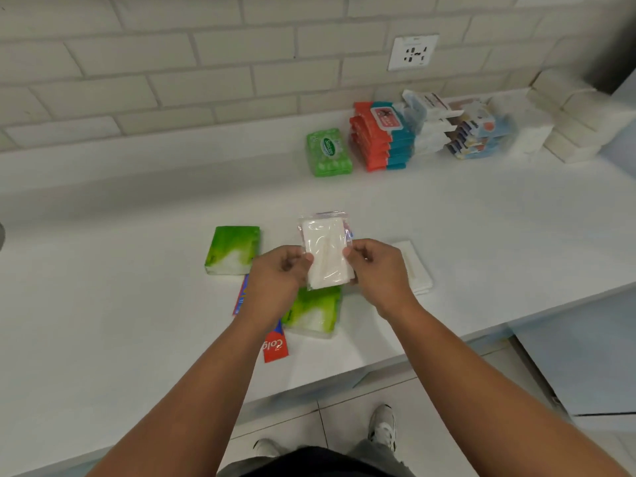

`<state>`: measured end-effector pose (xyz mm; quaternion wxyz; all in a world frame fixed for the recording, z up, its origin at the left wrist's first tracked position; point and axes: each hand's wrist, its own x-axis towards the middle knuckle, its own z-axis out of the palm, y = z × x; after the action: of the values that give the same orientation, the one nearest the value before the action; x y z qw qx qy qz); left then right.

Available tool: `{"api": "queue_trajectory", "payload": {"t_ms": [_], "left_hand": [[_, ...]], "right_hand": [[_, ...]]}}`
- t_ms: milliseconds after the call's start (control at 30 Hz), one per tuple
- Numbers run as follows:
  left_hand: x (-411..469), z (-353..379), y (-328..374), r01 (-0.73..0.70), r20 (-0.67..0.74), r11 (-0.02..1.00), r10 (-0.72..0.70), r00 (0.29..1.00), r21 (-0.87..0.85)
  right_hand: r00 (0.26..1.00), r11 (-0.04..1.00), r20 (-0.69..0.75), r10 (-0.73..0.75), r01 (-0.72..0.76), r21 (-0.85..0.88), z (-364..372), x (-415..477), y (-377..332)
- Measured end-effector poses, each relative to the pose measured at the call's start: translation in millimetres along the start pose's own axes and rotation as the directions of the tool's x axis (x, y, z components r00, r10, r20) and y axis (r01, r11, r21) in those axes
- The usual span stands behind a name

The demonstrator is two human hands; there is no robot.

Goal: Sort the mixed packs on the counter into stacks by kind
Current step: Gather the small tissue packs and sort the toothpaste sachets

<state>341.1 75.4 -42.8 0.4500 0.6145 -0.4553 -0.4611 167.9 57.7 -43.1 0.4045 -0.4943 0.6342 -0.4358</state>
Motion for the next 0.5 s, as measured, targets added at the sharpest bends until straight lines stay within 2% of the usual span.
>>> {"api": "queue_trajectory", "payload": {"t_ms": [100,233,500], "left_hand": [[7.1,39.3,6.2,0.06,0.06,0.996,-0.056,0.997,-0.069],[11.3,89.0,12.7,0.111,0.106,0.992,-0.104,0.989,-0.064],[16.9,151.3,8.9,0.226,0.094,0.973,-0.23,0.969,0.054]], "right_hand": [[0.995,1.0,-0.091,0.027,-0.027,-0.001,-38.9,9.7,3.9],[0.992,0.996,-0.12,0.049,-0.057,-0.066,-84.3,29.8,21.2],[0.997,0.945,-0.031,0.071,-0.077,-0.317,-131.4,56.4,54.5]]}}
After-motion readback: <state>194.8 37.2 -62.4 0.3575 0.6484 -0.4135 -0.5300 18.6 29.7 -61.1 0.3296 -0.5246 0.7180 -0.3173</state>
